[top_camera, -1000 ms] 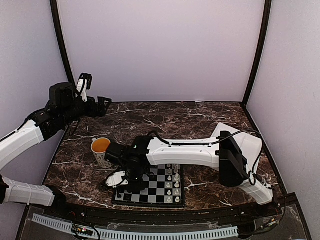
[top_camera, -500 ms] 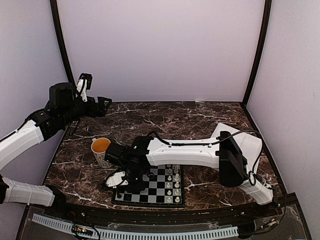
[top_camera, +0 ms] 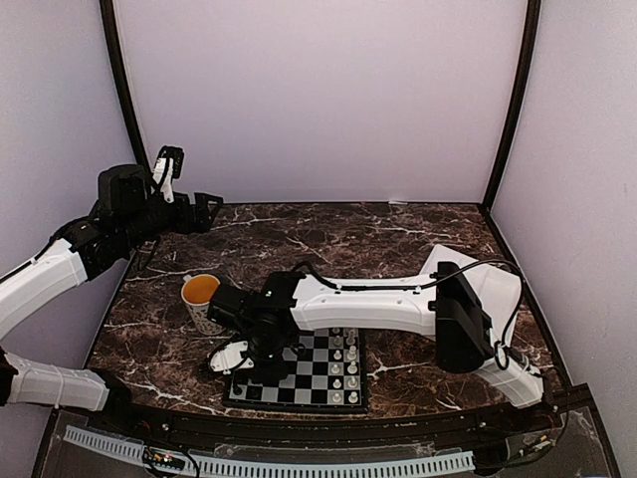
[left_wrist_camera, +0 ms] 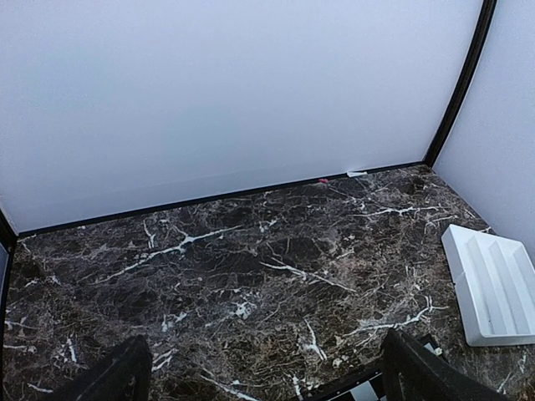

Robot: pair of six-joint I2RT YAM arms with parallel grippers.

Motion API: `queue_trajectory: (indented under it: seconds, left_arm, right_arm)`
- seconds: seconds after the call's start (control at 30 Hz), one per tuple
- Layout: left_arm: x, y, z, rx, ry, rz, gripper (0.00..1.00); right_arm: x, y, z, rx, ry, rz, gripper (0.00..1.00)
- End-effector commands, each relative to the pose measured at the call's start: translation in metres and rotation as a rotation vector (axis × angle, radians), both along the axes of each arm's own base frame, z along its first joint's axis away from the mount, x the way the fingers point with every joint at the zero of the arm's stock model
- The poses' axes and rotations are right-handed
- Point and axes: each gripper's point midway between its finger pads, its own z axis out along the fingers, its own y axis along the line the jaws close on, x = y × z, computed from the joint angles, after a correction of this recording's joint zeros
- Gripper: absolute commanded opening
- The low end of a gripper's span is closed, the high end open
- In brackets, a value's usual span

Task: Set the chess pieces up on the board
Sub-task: Place the pawn at b7.

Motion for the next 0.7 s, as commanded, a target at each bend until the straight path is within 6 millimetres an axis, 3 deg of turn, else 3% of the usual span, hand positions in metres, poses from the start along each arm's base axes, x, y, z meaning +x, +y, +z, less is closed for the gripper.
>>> queue_trajectory:
  seconds: [0.0,0.67]
  left_arm:
    - [0.0003,0.0010,0.0010,-0.014,0.002,-0.005,0.98]
    - [0.0028,0.0013,-0.0027,-0.015,0.016,-0.006,0.98]
  right_arm:
    - [-0.0044,0.0106,-0.0061,0.018,-0.008,0.016,0.06]
    - [-0.0027,0.0114,-0.0021,0.023,-0.018,0.017,0.13]
